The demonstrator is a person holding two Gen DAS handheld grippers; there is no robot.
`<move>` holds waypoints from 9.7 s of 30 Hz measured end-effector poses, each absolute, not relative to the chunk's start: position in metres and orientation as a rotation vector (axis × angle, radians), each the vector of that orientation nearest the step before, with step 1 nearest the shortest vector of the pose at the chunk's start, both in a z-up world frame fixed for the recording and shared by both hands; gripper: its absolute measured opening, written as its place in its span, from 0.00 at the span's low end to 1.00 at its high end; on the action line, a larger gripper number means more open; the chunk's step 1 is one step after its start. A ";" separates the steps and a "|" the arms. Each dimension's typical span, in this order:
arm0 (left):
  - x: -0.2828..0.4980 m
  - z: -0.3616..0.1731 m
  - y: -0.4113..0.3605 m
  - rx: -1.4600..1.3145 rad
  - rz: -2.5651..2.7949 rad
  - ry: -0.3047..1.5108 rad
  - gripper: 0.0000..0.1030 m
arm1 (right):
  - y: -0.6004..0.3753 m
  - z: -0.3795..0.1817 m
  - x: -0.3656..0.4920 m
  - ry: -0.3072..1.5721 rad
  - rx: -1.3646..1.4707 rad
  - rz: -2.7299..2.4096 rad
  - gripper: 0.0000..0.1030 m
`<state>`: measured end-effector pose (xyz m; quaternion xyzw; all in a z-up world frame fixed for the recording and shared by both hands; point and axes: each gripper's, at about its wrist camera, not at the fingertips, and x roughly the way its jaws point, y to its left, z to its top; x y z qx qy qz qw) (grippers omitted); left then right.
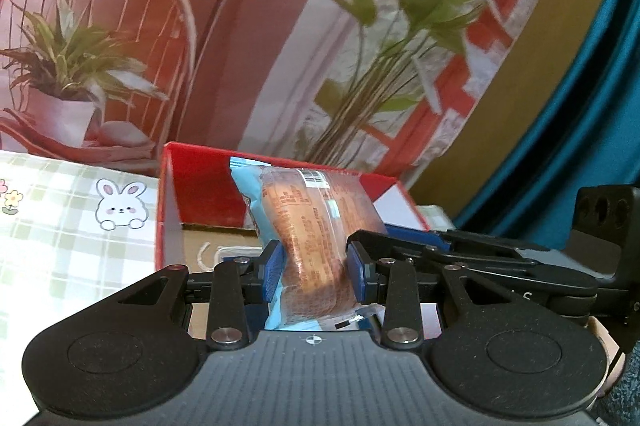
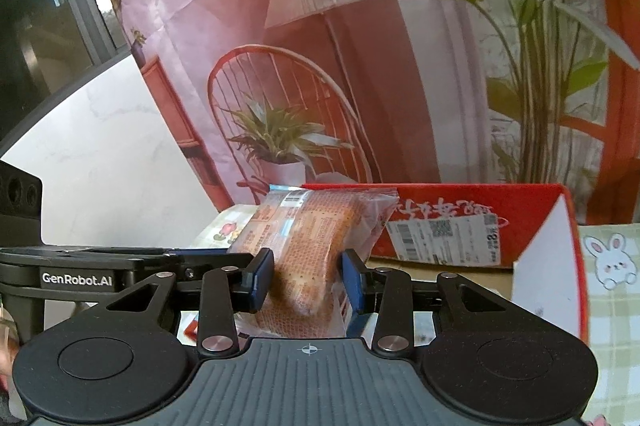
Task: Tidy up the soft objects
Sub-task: 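Carry the bread roll with the left tool into the red box, then open the left tool to drop the bread roll beside the bag, then lower the left tool onto the white plastic-wrapped item and close it, then carry the white item into the red box with the left tool while the right tool carries a white roll, then open both tools to release the white items inside the red box, then withdraw both tools from the box toward the orange floral mitt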
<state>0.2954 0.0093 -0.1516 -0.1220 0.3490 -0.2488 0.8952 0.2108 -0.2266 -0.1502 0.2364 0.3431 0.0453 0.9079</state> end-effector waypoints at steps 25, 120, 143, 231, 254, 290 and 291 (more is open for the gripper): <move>0.300 -0.187 0.009 -0.096 -0.405 0.812 0.45 | -0.208 -0.225 0.230 0.881 0.528 0.076 0.38; 0.228 -0.261 0.030 -0.264 -0.304 0.966 0.52 | -0.251 -0.265 0.101 1.040 0.472 -0.068 0.57; 0.208 -0.235 0.030 -0.259 -0.338 0.851 0.23 | -0.257 -0.246 0.086 0.938 0.528 -0.031 0.16; 0.369 -0.183 -0.020 0.002 -0.290 0.732 0.44 | -0.261 -0.230 0.287 1.012 0.008 -0.177 0.11; 0.299 -0.149 -0.008 -0.006 -0.263 0.661 1.00 | -0.264 -0.170 0.217 0.847 0.115 -0.213 1.00; 0.174 -0.160 0.014 0.004 -0.204 0.617 1.00 | -0.225 -0.139 0.079 0.646 0.277 -0.178 1.00; 0.172 -0.161 0.014 0.001 -0.205 0.618 1.00 | -0.224 -0.140 0.078 0.648 0.275 -0.178 1.00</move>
